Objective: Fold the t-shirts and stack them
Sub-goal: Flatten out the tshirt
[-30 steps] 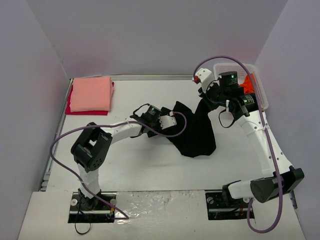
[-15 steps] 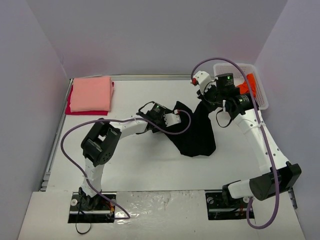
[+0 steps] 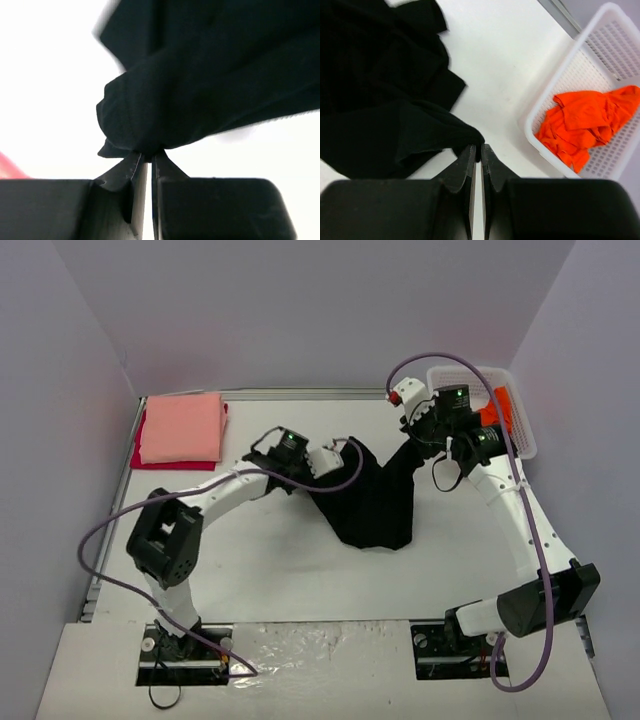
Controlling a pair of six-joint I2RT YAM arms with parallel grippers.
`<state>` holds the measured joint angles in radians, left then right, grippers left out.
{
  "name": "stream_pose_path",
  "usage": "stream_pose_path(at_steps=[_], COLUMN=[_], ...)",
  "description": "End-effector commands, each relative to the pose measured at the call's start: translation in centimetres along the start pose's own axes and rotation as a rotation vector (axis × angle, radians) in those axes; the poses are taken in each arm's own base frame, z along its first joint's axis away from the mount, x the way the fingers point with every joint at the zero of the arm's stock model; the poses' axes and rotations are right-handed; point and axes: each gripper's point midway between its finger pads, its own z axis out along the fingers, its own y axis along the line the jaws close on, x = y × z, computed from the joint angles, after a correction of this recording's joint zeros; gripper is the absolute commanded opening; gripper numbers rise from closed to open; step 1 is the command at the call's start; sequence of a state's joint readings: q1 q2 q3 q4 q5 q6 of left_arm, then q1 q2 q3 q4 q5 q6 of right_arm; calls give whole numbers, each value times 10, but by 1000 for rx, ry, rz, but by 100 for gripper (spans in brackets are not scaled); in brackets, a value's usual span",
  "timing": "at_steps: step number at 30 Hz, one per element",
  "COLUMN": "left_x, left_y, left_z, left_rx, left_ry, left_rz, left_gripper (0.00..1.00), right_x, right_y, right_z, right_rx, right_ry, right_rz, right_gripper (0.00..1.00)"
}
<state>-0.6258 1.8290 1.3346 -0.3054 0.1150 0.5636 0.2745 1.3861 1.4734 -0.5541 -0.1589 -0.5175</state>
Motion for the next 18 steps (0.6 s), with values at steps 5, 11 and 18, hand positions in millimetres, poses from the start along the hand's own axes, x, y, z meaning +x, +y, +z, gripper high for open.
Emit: stream_pose_path(at_steps=[5, 11, 18], left_x=[9, 49, 74], left_y=[99, 99, 78], left_z=[-178, -239, -282], left_rx=[-328, -406, -458], left_ry=[-108, -88, -61], left_rz=[-171, -242, -293], left_gripper=[2, 2, 2], right_x=[0, 21, 57], right_y=[-61, -55, -45], right_z=[-5, -4, -24], right_rx=[230, 225, 267], right_ry=[13, 51, 113], right_rz=[95, 112, 102], right_gripper=[0, 0, 0])
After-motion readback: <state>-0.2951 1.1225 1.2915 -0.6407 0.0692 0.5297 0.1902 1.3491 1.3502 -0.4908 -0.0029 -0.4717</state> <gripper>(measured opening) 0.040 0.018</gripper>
